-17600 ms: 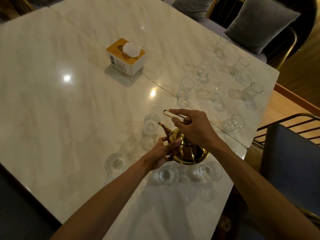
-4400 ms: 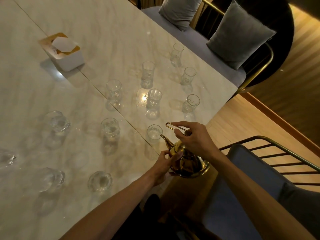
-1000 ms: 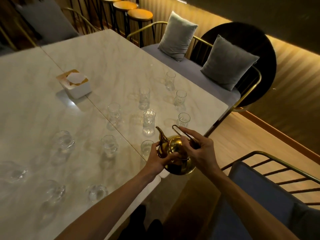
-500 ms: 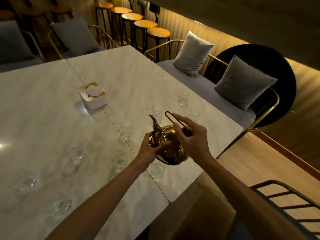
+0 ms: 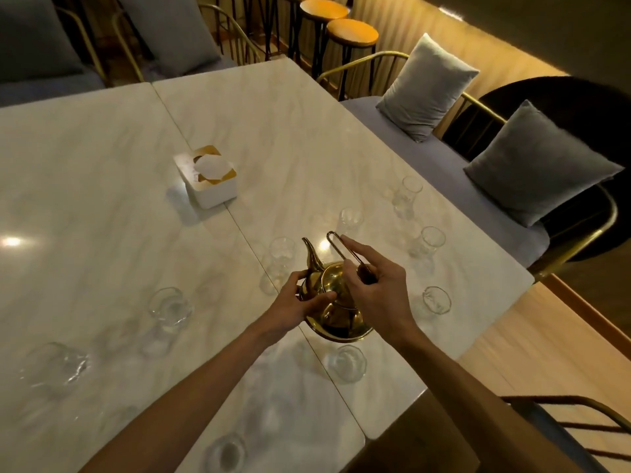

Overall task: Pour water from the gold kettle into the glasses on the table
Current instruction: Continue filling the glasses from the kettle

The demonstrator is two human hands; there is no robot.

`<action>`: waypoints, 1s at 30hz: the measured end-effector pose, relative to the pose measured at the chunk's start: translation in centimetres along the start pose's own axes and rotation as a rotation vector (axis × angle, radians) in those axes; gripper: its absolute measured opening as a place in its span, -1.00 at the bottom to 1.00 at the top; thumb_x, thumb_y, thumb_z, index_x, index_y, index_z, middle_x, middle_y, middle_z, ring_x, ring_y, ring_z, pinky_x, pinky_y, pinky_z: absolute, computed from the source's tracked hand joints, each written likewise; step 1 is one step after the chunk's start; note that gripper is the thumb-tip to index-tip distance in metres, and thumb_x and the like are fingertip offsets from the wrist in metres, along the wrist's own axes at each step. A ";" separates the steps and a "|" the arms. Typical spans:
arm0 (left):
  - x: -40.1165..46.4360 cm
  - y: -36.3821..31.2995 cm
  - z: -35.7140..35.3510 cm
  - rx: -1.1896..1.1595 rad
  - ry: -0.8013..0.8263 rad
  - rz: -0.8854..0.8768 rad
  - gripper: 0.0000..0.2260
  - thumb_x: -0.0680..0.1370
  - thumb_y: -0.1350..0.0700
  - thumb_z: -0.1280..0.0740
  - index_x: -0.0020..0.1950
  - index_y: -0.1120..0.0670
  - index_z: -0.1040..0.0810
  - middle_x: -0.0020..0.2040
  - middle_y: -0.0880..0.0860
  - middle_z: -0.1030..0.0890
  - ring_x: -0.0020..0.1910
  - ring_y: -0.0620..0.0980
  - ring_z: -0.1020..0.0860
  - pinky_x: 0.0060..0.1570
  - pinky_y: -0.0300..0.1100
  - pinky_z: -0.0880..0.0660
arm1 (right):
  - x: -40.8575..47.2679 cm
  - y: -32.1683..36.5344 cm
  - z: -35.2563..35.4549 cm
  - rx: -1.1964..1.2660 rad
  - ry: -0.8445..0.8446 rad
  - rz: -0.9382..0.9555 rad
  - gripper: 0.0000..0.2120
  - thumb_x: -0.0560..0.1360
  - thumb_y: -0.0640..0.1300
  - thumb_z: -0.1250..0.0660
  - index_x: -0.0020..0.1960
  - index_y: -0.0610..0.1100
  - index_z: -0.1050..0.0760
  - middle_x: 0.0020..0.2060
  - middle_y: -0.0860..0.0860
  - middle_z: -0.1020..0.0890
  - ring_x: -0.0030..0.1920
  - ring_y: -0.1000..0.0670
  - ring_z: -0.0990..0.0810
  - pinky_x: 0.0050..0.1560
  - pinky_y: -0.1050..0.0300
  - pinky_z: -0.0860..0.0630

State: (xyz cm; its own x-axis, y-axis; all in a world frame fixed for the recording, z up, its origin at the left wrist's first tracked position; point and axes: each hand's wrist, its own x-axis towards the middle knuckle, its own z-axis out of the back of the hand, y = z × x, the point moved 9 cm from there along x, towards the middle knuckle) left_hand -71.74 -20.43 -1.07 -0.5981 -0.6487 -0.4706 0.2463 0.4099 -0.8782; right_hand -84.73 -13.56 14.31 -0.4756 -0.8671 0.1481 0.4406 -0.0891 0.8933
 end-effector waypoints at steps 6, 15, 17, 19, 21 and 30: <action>1.6 1.8 1.4 -0.046 0.036 0.064 -0.22 0.31 -0.21 -0.58 0.45 -0.09 -0.34 0.23 0.14 -0.57 0.16 0.13 -0.64 0.11 0.15 -0.63 | 2.2 -0.7 -2.5 -0.046 0.046 -0.077 -0.63 0.60 -0.15 -0.33 0.36 0.13 -0.54 -0.52 0.06 -0.44 -0.48 0.14 -0.36 -0.31 0.29 -0.43; 3.1 4.0 2.2 -0.165 0.065 0.173 -0.29 0.40 -0.18 -0.52 0.46 -0.05 -0.33 0.22 0.15 -0.61 0.12 0.11 -0.67 0.09 0.10 -0.65 | 5.6 -2.0 -5.9 -0.156 0.151 -0.158 -0.66 0.61 -0.09 -0.31 0.37 0.10 -0.54 -0.55 0.12 -0.45 -0.52 0.14 -0.37 -0.36 0.36 -0.40; 3.3 4.0 2.2 -0.187 0.051 0.193 -0.29 0.41 -0.18 -0.51 0.47 -0.03 -0.31 0.21 0.12 -0.59 0.12 0.07 -0.64 0.05 0.05 -0.64 | 6.3 -2.2 -6.2 -0.157 0.166 -0.175 -0.66 0.60 -0.10 -0.31 0.36 0.09 -0.55 -0.58 0.15 -0.43 -0.54 0.15 -0.37 -0.38 0.41 -0.36; 3.4 4.0 2.1 -0.200 0.043 0.216 -0.27 0.39 -0.18 -0.46 0.48 -0.01 -0.29 0.22 0.09 -0.56 0.14 0.05 -0.60 0.08 0.06 -0.61 | 6.9 -2.2 -6.6 -0.166 0.188 -0.187 -0.66 0.60 -0.10 -0.31 0.36 0.08 -0.55 -0.57 0.16 -0.45 -0.54 0.16 -0.41 -0.39 0.44 -0.38; 3.5 4.1 2.1 -0.216 0.035 0.250 -0.24 0.36 -0.20 -0.46 0.48 0.00 -0.28 0.30 0.12 -0.53 0.22 0.12 -0.56 0.14 0.11 -0.58 | 7.5 -2.2 -7.1 -0.178 0.214 -0.195 -0.66 0.61 -0.09 -0.31 0.36 0.07 -0.55 -0.48 0.15 -0.51 -0.52 0.17 -0.44 -0.38 0.45 -0.40; 3.9 3.8 1.7 -0.287 0.076 0.328 -0.26 0.36 -0.23 -0.48 0.43 0.07 -0.35 0.30 0.13 -0.55 0.25 0.14 -0.54 -0.02 0.07 -0.60 | 9.4 -2.3 -8.6 -0.239 0.296 -0.197 -0.66 0.60 -0.07 -0.32 0.36 0.01 -0.55 0.38 0.04 -0.54 0.21 0.00 -0.58 0.22 0.18 -0.44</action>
State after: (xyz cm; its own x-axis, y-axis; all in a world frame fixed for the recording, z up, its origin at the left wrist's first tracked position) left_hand -71.87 -22.46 -6.41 -0.5807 -0.4103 -0.7031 0.2165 0.7547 -0.6193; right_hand -83.69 -25.75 9.96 -0.3447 -0.9223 -0.1748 0.5438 -0.3479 0.7637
